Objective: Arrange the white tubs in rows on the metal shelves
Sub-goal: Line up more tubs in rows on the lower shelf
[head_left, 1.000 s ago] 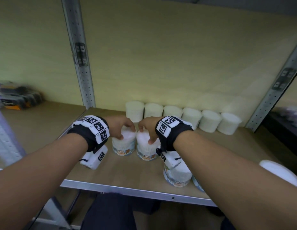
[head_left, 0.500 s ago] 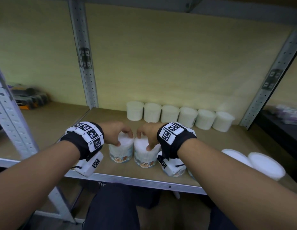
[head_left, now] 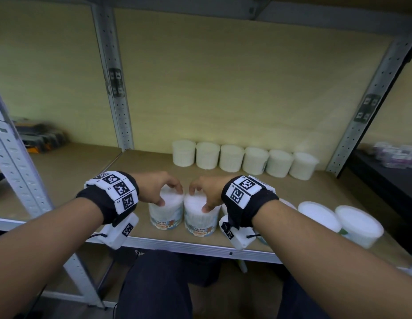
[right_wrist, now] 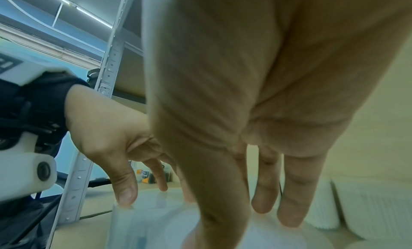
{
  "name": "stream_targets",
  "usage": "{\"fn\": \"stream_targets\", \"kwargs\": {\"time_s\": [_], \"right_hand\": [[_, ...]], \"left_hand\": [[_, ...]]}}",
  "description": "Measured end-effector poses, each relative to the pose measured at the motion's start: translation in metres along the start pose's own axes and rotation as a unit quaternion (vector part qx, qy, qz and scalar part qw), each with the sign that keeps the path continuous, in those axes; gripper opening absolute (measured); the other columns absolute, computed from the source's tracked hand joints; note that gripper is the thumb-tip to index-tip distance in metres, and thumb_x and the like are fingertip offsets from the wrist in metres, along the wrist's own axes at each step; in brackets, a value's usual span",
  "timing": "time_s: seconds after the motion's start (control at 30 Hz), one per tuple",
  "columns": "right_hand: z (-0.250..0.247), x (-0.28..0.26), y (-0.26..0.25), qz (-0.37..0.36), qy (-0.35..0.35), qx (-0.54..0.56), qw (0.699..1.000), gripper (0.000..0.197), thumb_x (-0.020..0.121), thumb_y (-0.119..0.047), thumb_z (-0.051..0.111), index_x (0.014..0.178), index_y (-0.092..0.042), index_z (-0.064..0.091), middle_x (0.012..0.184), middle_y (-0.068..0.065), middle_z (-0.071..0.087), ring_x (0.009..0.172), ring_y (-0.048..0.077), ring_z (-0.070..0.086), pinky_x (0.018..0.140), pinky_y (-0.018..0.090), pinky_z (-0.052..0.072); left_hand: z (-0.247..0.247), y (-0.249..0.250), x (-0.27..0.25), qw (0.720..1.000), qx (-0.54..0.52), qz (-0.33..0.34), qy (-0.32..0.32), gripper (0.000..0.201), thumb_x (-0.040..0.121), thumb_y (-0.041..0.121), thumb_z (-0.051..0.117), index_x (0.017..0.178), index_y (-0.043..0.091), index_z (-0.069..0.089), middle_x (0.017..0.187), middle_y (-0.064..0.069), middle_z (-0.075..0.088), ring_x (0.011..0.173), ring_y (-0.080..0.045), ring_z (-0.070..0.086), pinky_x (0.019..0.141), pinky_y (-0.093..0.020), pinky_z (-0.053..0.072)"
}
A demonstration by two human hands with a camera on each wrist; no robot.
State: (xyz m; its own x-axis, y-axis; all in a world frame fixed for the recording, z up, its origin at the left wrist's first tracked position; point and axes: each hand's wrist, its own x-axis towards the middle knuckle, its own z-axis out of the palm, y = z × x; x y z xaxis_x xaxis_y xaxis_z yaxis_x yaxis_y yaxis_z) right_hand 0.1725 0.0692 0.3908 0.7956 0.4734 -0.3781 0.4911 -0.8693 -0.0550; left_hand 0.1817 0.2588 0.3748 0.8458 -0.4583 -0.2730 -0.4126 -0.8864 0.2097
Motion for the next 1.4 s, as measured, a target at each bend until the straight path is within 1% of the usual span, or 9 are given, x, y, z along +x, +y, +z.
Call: {"fn": "stream_targets", "kwargs": {"time_s": [0.3, 0.5, 0.6, 0.7, 0.9, 1.0, 1.17, 1.27, 1.4], "right_hand": [[0.001, -0.002, 0.011, -0.013, 0.011, 0.052, 0.999, 0.058, 0.082, -0.022, 0.073, 0.134, -0.02, 0.047, 0.141, 0.004, 0.047, 0.124, 0.025, 0.051, 0.101, 0.038, 0.045], [-0.013, -0.011, 0.042, -0.002, 0.086, 0.137, 0.987, 0.046, 0.087, -0.029, 0.065, 0.13, -0.014, 0.054, 0.136, 0.004, 0.054, 0.122, 0.021, 0.053, 0.102, 0.033, 0.045], [-0.022, -0.02, 0.07, 0.029, 0.117, 0.149, 0.981, 0.042, 0.087, -0.029, 0.065, 0.125, -0.014, 0.057, 0.129, 0.005, 0.058, 0.117, 0.021, 0.056, 0.1, 0.034, 0.046], [-0.03, -0.031, 0.108, 0.068, 0.156, 0.151, 0.974, 0.034, 0.088, -0.029, 0.064, 0.119, -0.015, 0.063, 0.123, 0.005, 0.06, 0.11, 0.02, 0.059, 0.092, 0.028, 0.045], [-0.039, -0.049, 0.201, 0.167, 0.188, 0.136, 0.958, 0.03, 0.088, -0.027, 0.062, 0.114, -0.014, 0.065, 0.122, 0.005, 0.062, 0.109, 0.023, 0.059, 0.088, 0.027, 0.044], [-0.038, -0.055, 0.248, 0.213, 0.198, 0.14, 0.947, 0.028, 0.09, -0.026, 0.059, 0.114, -0.014, 0.064, 0.125, 0.006, 0.058, 0.111, 0.024, 0.056, 0.089, 0.028, 0.043], [-0.031, -0.051, 0.317, 0.271, 0.209, 0.132, 0.93, 0.025, 0.09, -0.026, 0.059, 0.111, -0.014, 0.064, 0.127, 0.007, 0.056, 0.111, 0.026, 0.057, 0.095, 0.034, 0.047], [-0.026, -0.044, 0.348, 0.292, 0.197, 0.112, 0.929, 0.028, 0.091, -0.027, 0.058, 0.114, -0.012, 0.063, 0.13, 0.008, 0.055, 0.116, 0.027, 0.055, 0.097, 0.034, 0.045], [-0.024, -0.031, 0.382, 0.305, 0.181, 0.108, 0.929, 0.034, 0.092, -0.03, 0.057, 0.117, -0.008, 0.061, 0.128, 0.01, 0.055, 0.116, 0.028, 0.055, 0.096, 0.035, 0.045]], "left_hand": [[-0.01, 0.006, 0.001, 0.999, -0.032, -0.005, -0.022, 0.058, 0.081, 0.011, 0.069, 0.133, 0.026, 0.049, 0.139, 0.006, 0.05, 0.128, -0.01, 0.045, 0.095, -0.02, 0.038], [-0.031, 0.018, 0.015, 0.994, -0.098, -0.008, 0.043, 0.052, 0.088, 0.01, 0.062, 0.136, 0.017, 0.045, 0.136, 0.002, 0.052, 0.116, -0.007, 0.05, 0.094, -0.019, 0.04], [-0.041, 0.03, 0.034, 0.992, -0.105, -0.011, 0.071, 0.048, 0.088, 0.007, 0.06, 0.133, 0.017, 0.048, 0.134, 0.0, 0.053, 0.117, -0.013, 0.053, 0.093, -0.021, 0.042], [-0.05, 0.051, 0.058, 0.989, -0.098, -0.002, 0.107, 0.044, 0.088, 0.011, 0.059, 0.131, 0.018, 0.051, 0.13, 0.0, 0.055, 0.112, -0.015, 0.056, 0.088, -0.02, 0.042], [-0.073, 0.104, 0.122, 0.989, -0.089, 0.029, 0.113, 0.042, 0.089, 0.026, 0.061, 0.13, 0.022, 0.051, 0.131, 0.003, 0.054, 0.112, -0.015, 0.055, 0.094, -0.026, 0.044], [-0.082, 0.134, 0.161, 0.989, -0.096, 0.052, 0.105, 0.039, 0.091, 0.028, 0.059, 0.129, 0.022, 0.052, 0.131, 0.003, 0.053, 0.108, -0.014, 0.055, 0.093, -0.027, 0.044], [-0.081, 0.178, 0.233, 0.989, -0.085, 0.075, 0.095, 0.041, 0.091, 0.025, 0.058, 0.131, 0.017, 0.051, 0.135, -0.003, 0.052, 0.117, -0.021, 0.055, 0.091, -0.027, 0.042], [-0.073, 0.196, 0.273, 0.991, -0.062, 0.076, 0.096, 0.044, 0.091, 0.025, 0.058, 0.133, 0.013, 0.049, 0.136, -0.007, 0.05, 0.119, -0.024, 0.053, 0.089, -0.026, 0.04], [-0.064, 0.213, 0.321, 0.992, -0.051, 0.065, 0.096, 0.05, 0.092, 0.031, 0.057, 0.136, 0.011, 0.045, 0.138, -0.009, 0.046, 0.122, -0.026, 0.05, 0.094, -0.03, 0.041]]}}
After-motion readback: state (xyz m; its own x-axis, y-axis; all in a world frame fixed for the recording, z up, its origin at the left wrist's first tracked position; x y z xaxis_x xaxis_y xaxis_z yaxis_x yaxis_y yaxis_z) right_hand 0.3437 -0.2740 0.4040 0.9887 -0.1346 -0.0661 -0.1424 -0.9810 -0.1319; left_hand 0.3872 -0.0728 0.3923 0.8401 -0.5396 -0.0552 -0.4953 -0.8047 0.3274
